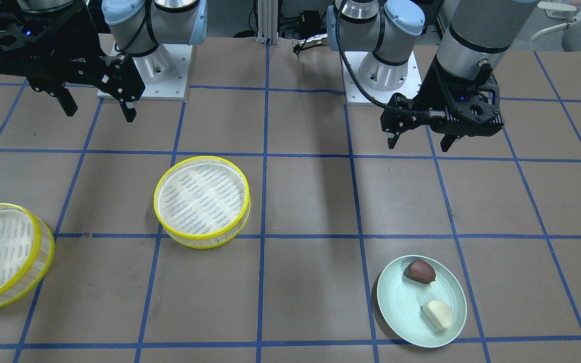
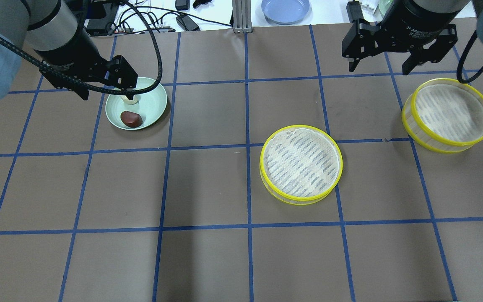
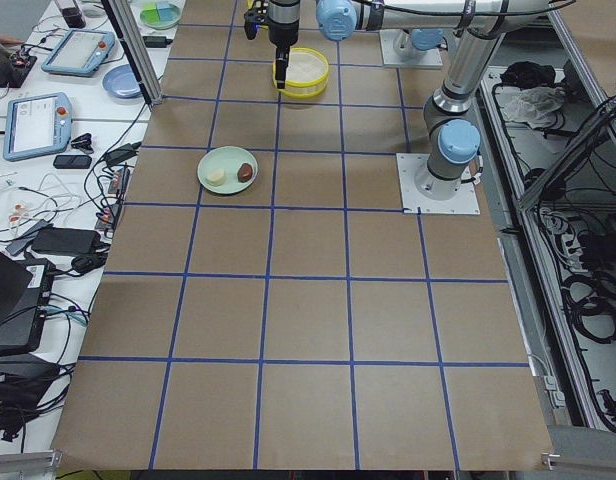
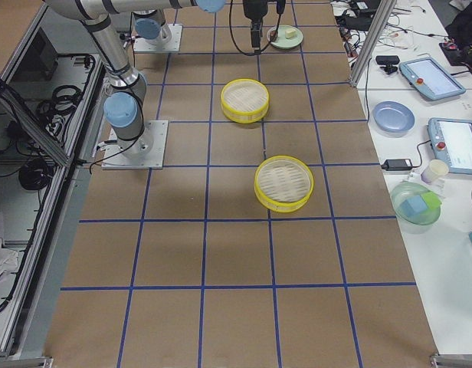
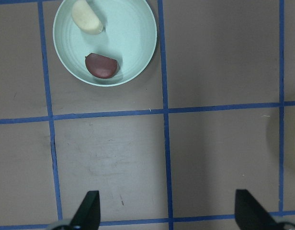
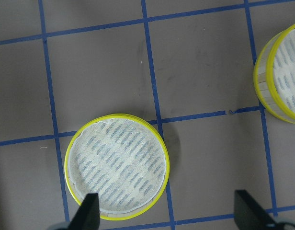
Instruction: Stack buns with steamer
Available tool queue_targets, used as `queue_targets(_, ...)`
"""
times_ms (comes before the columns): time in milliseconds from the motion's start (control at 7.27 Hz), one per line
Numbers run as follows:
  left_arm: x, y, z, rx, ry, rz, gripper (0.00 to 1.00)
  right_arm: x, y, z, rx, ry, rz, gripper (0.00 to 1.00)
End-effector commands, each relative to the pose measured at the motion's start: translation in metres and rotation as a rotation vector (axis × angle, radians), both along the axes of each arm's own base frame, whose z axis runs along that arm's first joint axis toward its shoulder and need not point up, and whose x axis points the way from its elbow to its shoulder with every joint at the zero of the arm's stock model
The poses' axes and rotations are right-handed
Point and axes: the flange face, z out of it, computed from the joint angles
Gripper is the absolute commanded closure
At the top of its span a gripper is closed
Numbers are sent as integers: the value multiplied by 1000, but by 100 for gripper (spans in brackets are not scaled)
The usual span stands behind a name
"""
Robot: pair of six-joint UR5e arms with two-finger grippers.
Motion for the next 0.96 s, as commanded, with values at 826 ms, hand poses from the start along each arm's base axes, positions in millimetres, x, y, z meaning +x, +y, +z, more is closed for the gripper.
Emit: queue_targets(826, 20, -4, -5, 4, 3, 22, 0, -1, -1, -1, 4, 5, 3, 0)
